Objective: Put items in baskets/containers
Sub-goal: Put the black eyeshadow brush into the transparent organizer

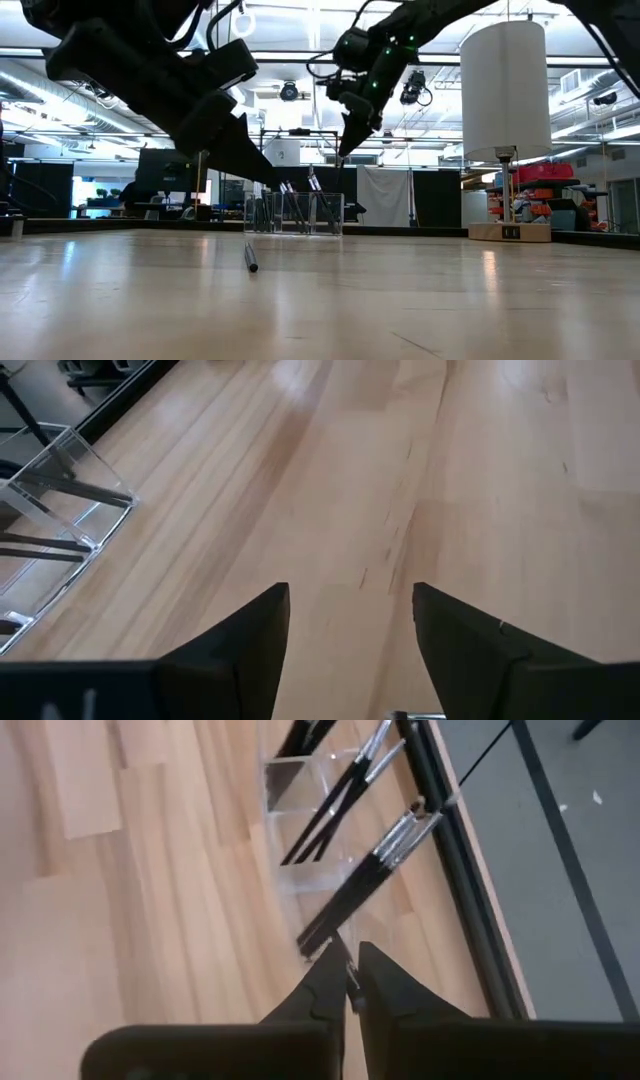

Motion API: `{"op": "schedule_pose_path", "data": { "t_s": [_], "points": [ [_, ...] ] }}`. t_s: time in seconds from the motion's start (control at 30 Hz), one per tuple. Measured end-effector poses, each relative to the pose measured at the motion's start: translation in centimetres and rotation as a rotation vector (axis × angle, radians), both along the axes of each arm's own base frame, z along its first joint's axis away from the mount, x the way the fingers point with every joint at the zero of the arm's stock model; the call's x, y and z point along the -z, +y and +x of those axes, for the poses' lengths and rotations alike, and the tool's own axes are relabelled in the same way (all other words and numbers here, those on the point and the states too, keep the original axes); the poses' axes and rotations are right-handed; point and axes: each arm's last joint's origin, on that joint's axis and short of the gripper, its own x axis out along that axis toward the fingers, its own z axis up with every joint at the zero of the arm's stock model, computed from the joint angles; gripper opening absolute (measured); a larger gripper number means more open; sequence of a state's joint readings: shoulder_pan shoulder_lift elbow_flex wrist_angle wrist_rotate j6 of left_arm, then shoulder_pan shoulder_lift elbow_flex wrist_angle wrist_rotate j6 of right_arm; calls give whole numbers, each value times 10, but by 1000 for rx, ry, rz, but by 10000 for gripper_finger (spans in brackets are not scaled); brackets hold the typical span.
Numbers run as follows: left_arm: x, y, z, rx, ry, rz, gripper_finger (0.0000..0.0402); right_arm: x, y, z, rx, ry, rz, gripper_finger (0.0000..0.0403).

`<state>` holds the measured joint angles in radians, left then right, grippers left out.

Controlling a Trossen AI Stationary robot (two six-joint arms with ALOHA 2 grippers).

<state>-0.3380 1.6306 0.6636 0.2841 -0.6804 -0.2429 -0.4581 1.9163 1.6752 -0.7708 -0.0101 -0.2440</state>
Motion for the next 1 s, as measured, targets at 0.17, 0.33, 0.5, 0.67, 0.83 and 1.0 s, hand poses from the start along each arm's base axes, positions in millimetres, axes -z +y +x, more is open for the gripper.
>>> {"op": "schedule_pose_path", "data": {
  "t_s": [0.17, 0.33, 0.5, 0.67, 0.83, 1.0],
  "points": [
    [0, 1, 1, -8, -6, -7, 213, 11, -4, 3, 5, 24, 13, 27],
    [-1, 1, 1, -2, -11, -13, 213, 8, -8, 9, 17, -49, -16, 70],
    [-1, 1, 1, -3, -16, -14, 213, -3, -20, 17, 110, -216, -76, 137],
    [-1, 1, 1, -2, -15, -15, 213, -17, -25, 22, 140, -331, -167, 191],
    [-1, -4, 0, 16, -14, -15, 213, -35, -13, 13, 92, -321, -190, 204],
    [-6, -6, -8, -7, 1, -56, 211, -26, 9, 1, 30, -253, -170, 186]
  ]
}}
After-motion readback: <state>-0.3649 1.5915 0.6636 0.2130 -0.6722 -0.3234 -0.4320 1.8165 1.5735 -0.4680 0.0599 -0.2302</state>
